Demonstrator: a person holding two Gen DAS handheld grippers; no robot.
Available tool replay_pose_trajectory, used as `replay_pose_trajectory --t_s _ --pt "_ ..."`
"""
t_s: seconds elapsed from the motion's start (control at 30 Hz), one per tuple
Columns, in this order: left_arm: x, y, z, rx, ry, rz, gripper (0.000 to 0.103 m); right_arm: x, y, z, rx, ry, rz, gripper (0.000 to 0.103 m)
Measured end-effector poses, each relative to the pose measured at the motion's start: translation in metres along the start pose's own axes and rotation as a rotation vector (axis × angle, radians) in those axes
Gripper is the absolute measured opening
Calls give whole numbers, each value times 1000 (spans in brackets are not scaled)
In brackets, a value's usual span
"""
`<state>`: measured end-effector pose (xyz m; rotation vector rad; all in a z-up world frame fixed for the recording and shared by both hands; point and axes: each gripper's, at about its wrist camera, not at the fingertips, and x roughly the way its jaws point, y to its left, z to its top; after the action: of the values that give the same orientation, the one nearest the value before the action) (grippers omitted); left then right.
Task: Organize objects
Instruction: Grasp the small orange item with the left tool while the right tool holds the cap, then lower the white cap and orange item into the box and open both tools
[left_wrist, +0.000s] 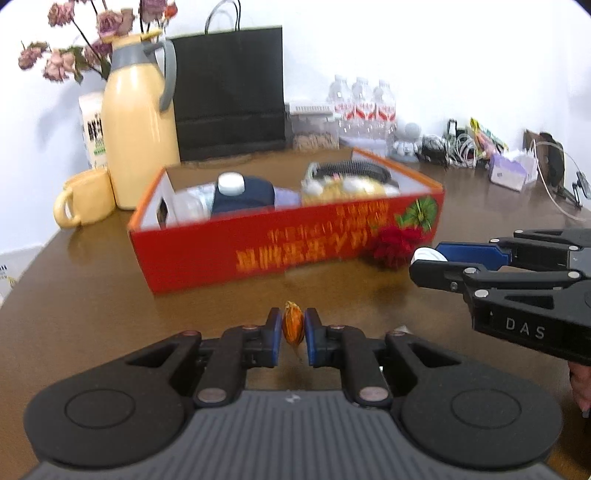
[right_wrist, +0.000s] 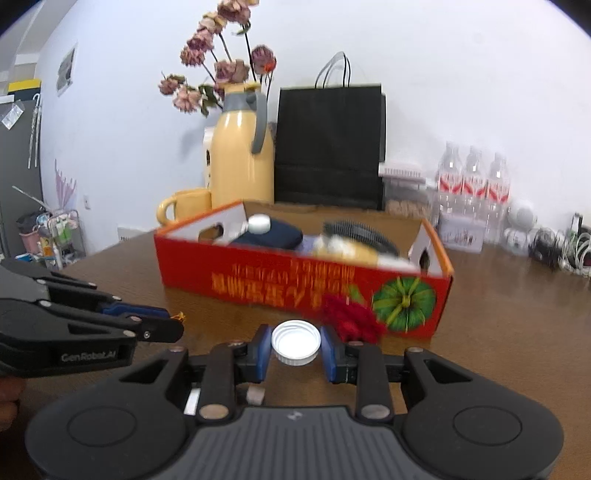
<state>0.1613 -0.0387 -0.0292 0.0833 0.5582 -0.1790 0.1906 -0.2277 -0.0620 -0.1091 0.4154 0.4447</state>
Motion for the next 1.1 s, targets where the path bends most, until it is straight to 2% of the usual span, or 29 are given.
replay_pose_trajectory --t_s 0.3,0.53,0.8,1.1 --pt "10 19 59 -20 -132 40 14 25 8 62 -54 -109 -22 27" --pt "30 36 100 -69 -194 71 14 63 7 97 -58 -124 -61 27" --pt "72 53 127 -155 -191 94 14 109 -4 113 -26 -111 -99 27" --pt "96 58 120 -144 -138 98 14 132 -15 100 3 -65 -96 27"
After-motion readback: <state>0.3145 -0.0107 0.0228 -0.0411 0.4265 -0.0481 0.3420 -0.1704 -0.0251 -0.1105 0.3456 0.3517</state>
